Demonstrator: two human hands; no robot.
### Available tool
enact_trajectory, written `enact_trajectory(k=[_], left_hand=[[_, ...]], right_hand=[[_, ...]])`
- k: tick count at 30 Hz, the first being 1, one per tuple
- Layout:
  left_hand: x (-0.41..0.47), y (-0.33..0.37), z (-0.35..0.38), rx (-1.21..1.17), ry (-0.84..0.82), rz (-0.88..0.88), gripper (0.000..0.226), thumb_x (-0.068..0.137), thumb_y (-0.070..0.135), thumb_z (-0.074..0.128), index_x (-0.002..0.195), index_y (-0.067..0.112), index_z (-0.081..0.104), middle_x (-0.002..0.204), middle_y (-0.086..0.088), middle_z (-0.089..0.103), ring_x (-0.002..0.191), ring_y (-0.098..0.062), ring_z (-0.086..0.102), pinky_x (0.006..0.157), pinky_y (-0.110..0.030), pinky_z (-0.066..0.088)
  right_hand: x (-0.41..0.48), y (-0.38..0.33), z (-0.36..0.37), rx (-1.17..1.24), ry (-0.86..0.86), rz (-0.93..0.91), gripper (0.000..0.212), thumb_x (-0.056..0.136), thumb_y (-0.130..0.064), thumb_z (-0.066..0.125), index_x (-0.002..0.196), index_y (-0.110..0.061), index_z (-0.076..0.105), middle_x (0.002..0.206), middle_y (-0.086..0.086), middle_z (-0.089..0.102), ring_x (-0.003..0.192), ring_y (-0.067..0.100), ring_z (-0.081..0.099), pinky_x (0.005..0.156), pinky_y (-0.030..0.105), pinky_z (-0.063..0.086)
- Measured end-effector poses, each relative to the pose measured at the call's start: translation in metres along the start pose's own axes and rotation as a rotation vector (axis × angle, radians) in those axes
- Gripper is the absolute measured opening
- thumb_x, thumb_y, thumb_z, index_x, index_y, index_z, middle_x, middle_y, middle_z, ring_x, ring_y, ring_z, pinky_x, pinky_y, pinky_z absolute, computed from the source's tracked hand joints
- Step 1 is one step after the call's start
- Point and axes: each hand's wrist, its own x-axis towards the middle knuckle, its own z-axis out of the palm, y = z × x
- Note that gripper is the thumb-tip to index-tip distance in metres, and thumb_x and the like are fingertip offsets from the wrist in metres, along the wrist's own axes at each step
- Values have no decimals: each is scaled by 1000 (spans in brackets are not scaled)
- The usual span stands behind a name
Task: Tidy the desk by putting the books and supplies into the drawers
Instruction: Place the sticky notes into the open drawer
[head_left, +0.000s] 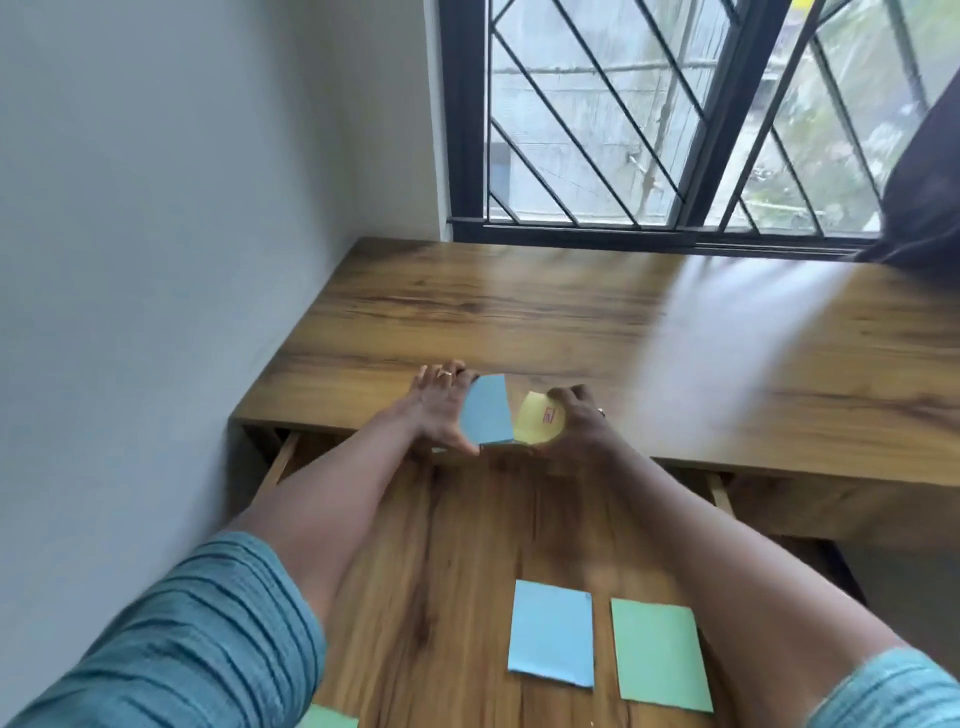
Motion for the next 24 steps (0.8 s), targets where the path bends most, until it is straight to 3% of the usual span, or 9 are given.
enact_trajectory(k=[5, 10, 14, 24], left_hand=[[-93, -13, 35, 68, -89, -16, 111, 67, 60, 70, 149, 15, 10, 151, -8, 15, 141, -28, 15, 119, -38, 9], [-161, -20, 80, 8, -189, -97, 111, 69, 54, 70, 150, 17, 6, 151, -5, 12, 139, -27, 16, 119, -37, 18], [-182, -22, 110, -32, -279, -151, 111, 71, 50, 73, 151, 20, 2, 157, -3, 4, 144, -28, 8, 119, -43, 17], [-168, -56, 144, -93, -402, -148, 107, 79, 39, 71, 152, 18, -4, 160, -4, -7, 148, -27, -7, 120, -43, 9]], right_hand=[[-68, -15, 38, -23, -132, -59, 90, 66, -29, 83, 141, -13, 36, 136, 7, 30, 124, 27, 38, 106, 29, 34], [-112, -32, 86, -28, -223, -95, 91, 65, -31, 82, 141, -15, 34, 137, 4, 29, 124, 24, 34, 107, 32, 36], [-128, -37, 120, -72, -281, -116, 93, 67, -33, 80, 144, -15, 30, 139, 2, 27, 126, 24, 29, 108, 32, 33], [-118, -37, 174, -45, -378, -19, 93, 72, -28, 77, 147, -18, 22, 147, 2, 24, 136, 27, 21, 114, 35, 22]])
